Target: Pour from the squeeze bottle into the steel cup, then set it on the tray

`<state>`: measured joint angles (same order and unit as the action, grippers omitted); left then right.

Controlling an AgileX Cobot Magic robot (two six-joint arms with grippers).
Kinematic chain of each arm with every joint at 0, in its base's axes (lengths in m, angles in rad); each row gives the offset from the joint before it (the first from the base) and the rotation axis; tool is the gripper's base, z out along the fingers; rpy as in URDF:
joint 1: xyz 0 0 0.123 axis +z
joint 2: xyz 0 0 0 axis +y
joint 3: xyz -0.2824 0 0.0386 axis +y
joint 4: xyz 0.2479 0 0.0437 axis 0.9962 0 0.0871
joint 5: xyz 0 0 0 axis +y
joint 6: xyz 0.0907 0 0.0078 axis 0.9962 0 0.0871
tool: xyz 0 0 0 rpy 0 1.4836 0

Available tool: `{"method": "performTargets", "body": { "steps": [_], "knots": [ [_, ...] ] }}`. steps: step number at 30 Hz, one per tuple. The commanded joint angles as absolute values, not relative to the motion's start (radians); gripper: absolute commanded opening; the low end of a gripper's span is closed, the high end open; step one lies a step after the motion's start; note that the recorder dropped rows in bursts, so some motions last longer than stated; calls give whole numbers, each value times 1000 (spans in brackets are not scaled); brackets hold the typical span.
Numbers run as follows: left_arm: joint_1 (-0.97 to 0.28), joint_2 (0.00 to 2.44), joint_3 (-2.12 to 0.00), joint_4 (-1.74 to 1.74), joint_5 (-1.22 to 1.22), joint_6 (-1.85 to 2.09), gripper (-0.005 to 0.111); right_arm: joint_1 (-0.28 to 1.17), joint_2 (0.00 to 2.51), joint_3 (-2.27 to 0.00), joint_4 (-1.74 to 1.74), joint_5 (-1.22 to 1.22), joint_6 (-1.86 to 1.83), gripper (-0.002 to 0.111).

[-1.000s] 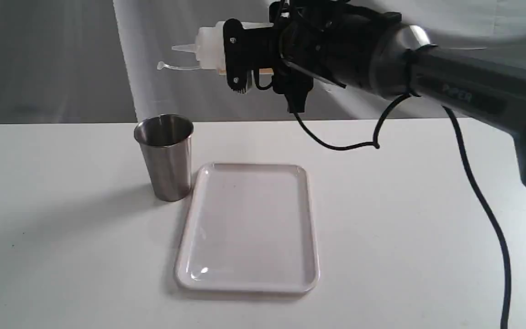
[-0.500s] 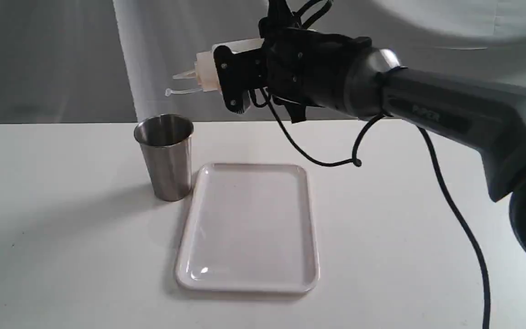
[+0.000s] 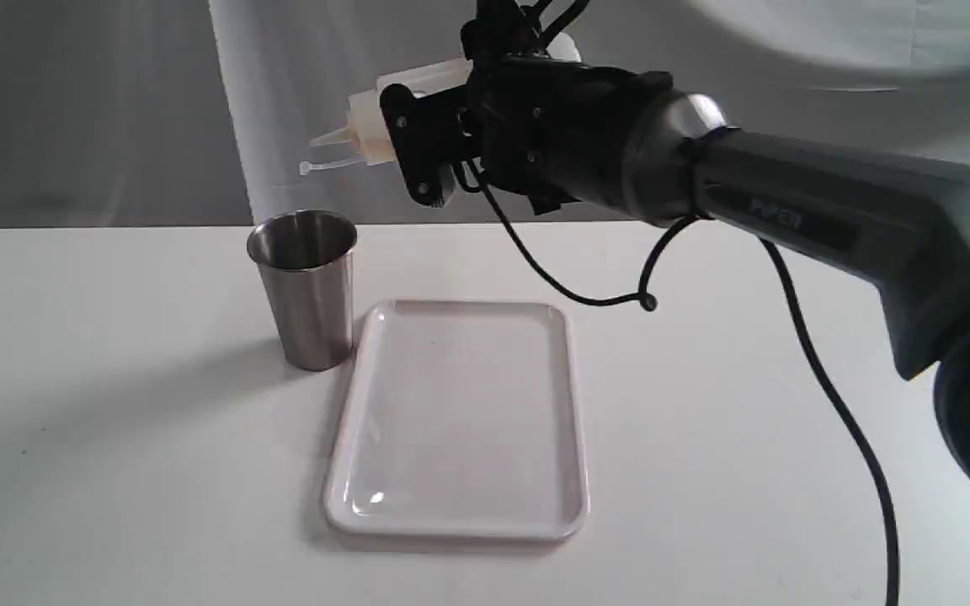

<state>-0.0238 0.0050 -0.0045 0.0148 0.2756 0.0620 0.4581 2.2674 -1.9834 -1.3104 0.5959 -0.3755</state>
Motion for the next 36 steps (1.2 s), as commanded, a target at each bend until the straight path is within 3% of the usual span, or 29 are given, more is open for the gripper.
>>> {"method": "performTargets", "body": {
  "steps": [1, 36],
  "knots": [
    [-23, 0, 0, 19, 266, 61, 8, 459, 2253, -1992, -1355, 608, -360, 0],
    [-23, 0, 0, 19, 266, 61, 8, 469, 2253, -1992, -1489, 606, -344, 0]
  ]
}}
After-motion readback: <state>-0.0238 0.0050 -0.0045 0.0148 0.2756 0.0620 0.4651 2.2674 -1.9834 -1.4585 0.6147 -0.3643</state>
